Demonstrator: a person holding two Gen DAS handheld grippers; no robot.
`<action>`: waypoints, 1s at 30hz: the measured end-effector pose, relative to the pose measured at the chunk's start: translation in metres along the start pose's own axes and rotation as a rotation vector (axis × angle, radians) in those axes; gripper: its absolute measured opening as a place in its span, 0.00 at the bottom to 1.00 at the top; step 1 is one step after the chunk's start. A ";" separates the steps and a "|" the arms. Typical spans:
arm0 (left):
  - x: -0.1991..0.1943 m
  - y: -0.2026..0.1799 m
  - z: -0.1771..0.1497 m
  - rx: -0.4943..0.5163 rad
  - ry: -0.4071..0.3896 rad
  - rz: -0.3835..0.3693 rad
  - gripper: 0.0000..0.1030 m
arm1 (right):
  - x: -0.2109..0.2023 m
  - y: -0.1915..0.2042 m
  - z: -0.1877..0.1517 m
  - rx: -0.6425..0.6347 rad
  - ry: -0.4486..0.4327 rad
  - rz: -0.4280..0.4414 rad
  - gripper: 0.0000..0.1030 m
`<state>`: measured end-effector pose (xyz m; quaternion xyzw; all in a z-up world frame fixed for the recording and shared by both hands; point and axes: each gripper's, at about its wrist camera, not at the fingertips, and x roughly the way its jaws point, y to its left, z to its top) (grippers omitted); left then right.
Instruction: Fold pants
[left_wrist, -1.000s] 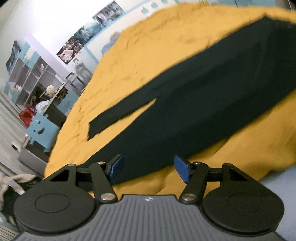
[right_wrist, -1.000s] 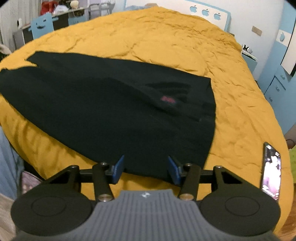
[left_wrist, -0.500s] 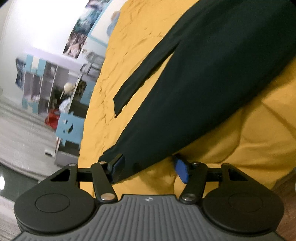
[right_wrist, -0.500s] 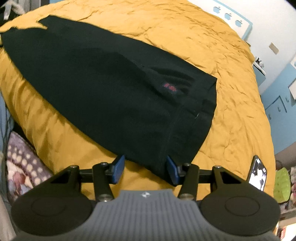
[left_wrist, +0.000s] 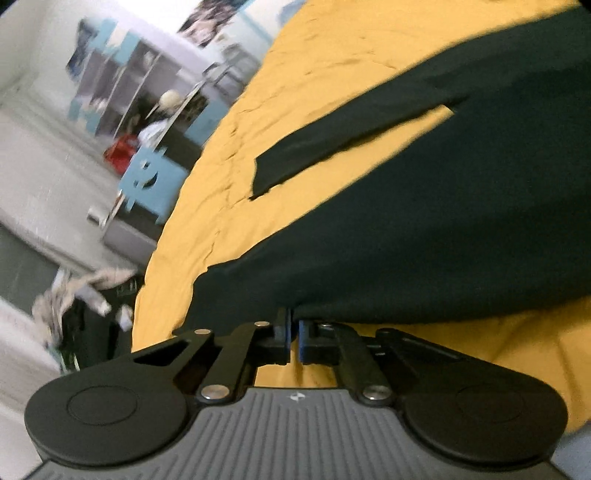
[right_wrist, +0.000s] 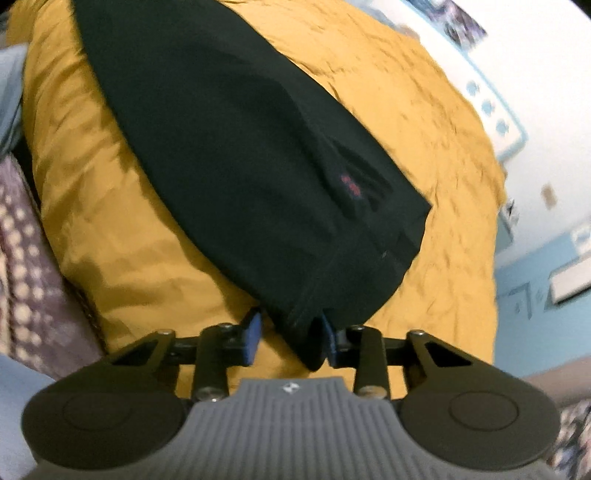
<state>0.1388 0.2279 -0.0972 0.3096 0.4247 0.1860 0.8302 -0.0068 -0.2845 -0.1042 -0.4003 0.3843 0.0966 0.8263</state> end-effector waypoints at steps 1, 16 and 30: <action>-0.002 0.003 0.002 -0.028 0.008 0.000 0.02 | -0.001 0.001 0.000 -0.022 -0.014 -0.009 0.13; -0.022 0.053 0.090 -0.295 -0.007 0.011 0.01 | -0.005 -0.104 0.045 0.173 -0.154 -0.054 0.00; 0.037 0.042 0.198 -0.230 0.011 0.015 0.01 | 0.129 -0.226 0.122 0.300 -0.109 -0.027 0.00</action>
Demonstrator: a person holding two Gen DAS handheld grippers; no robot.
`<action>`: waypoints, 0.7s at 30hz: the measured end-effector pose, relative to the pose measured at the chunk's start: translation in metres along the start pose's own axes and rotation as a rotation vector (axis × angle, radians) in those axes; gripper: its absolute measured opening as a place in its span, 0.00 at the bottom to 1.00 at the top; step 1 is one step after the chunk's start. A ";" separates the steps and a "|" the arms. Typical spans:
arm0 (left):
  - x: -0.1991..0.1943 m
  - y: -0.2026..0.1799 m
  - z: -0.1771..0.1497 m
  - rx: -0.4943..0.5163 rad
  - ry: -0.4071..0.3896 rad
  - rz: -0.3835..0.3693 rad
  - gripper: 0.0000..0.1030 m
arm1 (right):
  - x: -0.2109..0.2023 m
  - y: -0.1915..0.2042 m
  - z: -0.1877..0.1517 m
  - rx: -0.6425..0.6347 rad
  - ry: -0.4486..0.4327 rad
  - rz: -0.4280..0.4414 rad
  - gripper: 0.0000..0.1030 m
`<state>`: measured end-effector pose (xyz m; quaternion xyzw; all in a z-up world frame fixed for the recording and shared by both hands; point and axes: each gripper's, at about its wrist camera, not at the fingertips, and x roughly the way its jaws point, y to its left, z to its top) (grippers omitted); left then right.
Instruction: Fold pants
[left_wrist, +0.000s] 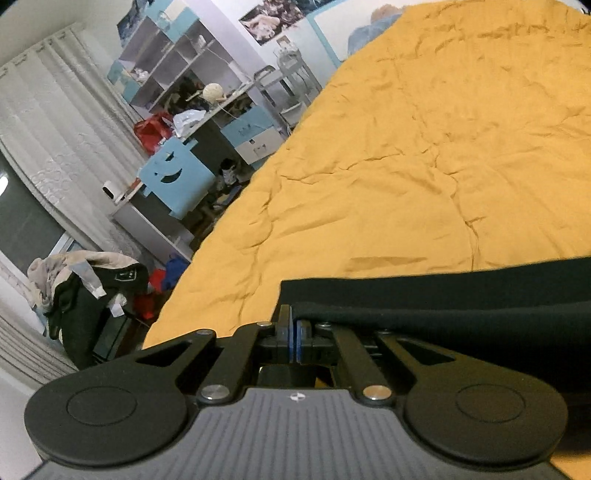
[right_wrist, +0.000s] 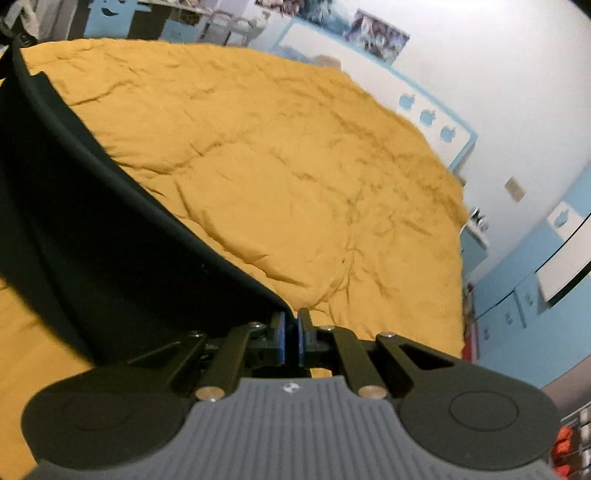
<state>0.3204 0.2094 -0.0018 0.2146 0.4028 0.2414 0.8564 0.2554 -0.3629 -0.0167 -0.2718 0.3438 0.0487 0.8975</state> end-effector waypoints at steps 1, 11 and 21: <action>0.005 -0.007 0.004 0.009 0.011 0.005 0.01 | 0.015 -0.003 0.004 0.009 0.016 0.008 0.00; 0.067 -0.066 0.022 0.115 0.114 0.040 0.01 | 0.117 -0.007 0.001 0.109 0.135 0.077 0.00; 0.093 -0.089 0.020 0.129 0.156 0.045 0.01 | 0.137 -0.009 -0.013 0.212 0.176 0.130 0.02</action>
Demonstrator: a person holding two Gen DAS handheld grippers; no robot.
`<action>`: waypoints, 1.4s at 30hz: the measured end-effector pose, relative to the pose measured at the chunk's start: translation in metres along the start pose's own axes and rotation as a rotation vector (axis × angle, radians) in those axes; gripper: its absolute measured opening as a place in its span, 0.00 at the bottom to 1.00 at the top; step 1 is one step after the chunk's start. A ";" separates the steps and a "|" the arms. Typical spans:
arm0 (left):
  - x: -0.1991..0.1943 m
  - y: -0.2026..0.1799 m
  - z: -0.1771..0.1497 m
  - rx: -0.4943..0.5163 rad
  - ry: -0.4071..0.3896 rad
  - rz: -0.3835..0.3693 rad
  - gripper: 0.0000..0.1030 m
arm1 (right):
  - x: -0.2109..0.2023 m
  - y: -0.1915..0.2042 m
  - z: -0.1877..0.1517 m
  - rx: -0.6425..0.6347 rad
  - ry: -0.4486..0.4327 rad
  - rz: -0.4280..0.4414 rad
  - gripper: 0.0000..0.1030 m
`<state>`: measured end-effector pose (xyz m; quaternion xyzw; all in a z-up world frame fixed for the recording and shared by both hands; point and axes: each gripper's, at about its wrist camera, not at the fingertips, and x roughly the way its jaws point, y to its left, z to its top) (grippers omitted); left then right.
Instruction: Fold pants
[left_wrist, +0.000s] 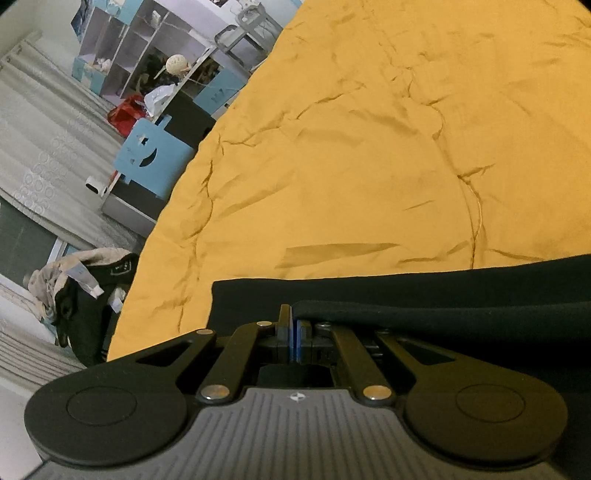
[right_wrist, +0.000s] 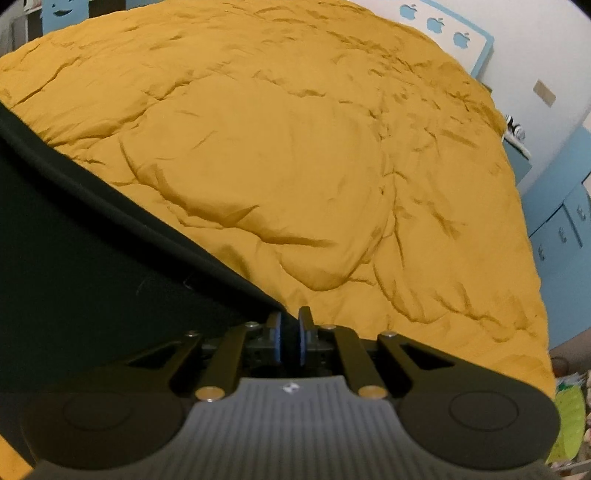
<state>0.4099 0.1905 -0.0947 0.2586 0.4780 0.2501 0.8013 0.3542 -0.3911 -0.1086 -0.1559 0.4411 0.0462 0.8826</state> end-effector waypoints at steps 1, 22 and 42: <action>0.002 -0.001 0.000 -0.010 0.002 -0.004 0.01 | 0.002 -0.001 -0.001 0.012 0.001 0.000 0.05; 0.000 -0.015 0.000 -0.016 -0.003 -0.006 0.01 | -0.005 -0.086 -0.034 0.460 -0.182 0.263 0.33; -0.007 -0.023 0.002 0.060 -0.028 0.007 0.01 | 0.006 -0.110 -0.040 0.672 -0.112 0.369 0.00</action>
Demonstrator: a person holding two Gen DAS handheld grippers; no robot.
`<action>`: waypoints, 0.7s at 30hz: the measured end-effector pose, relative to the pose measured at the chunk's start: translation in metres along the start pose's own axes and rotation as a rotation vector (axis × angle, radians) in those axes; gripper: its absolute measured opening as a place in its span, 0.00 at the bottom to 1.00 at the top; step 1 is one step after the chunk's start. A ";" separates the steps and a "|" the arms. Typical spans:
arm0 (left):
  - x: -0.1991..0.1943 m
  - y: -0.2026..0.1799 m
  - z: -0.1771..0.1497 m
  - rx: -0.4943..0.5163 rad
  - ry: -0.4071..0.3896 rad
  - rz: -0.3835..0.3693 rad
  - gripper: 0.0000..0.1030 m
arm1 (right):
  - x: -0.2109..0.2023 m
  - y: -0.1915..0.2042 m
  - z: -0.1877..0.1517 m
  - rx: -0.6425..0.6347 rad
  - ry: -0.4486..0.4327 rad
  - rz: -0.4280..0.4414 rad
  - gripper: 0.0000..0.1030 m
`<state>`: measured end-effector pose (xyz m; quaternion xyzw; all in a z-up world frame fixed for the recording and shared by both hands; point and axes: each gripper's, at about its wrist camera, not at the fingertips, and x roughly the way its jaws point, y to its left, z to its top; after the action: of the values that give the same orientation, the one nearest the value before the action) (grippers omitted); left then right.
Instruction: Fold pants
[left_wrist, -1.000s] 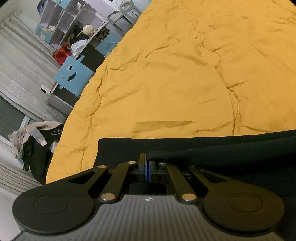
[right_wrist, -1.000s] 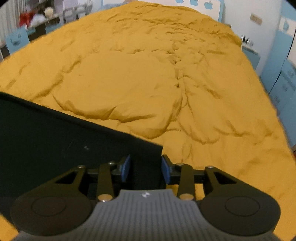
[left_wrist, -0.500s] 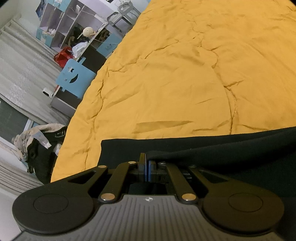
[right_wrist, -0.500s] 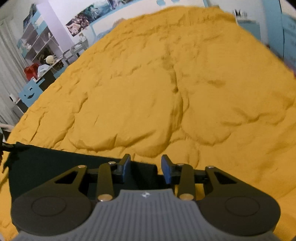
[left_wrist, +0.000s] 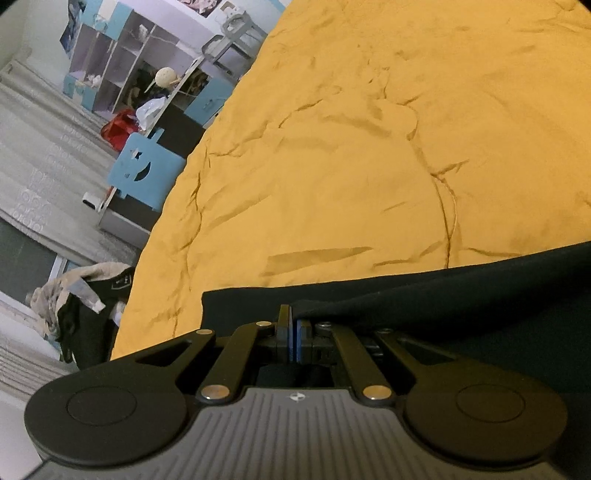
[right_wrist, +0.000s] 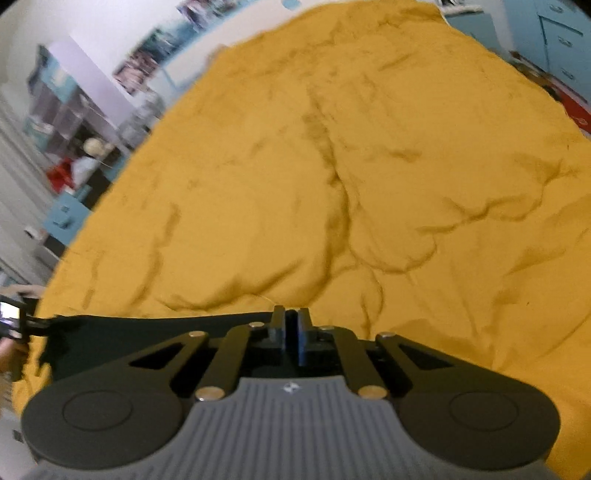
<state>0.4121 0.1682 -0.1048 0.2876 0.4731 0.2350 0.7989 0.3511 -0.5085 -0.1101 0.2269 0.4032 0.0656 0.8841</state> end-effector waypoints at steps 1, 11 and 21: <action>0.001 -0.002 -0.001 0.005 0.002 0.008 0.01 | 0.005 -0.002 -0.003 -0.001 -0.004 -0.014 0.01; -0.011 0.012 -0.010 -0.010 -0.066 -0.007 0.16 | -0.038 0.021 -0.025 -0.092 -0.101 -0.165 0.25; -0.088 0.033 -0.042 -0.121 -0.183 -0.235 0.21 | -0.072 0.125 -0.114 -0.413 -0.115 -0.260 0.31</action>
<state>0.3317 0.1453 -0.0435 0.2019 0.4137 0.1404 0.8766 0.2273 -0.3791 -0.0695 -0.0088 0.3562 0.0193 0.9342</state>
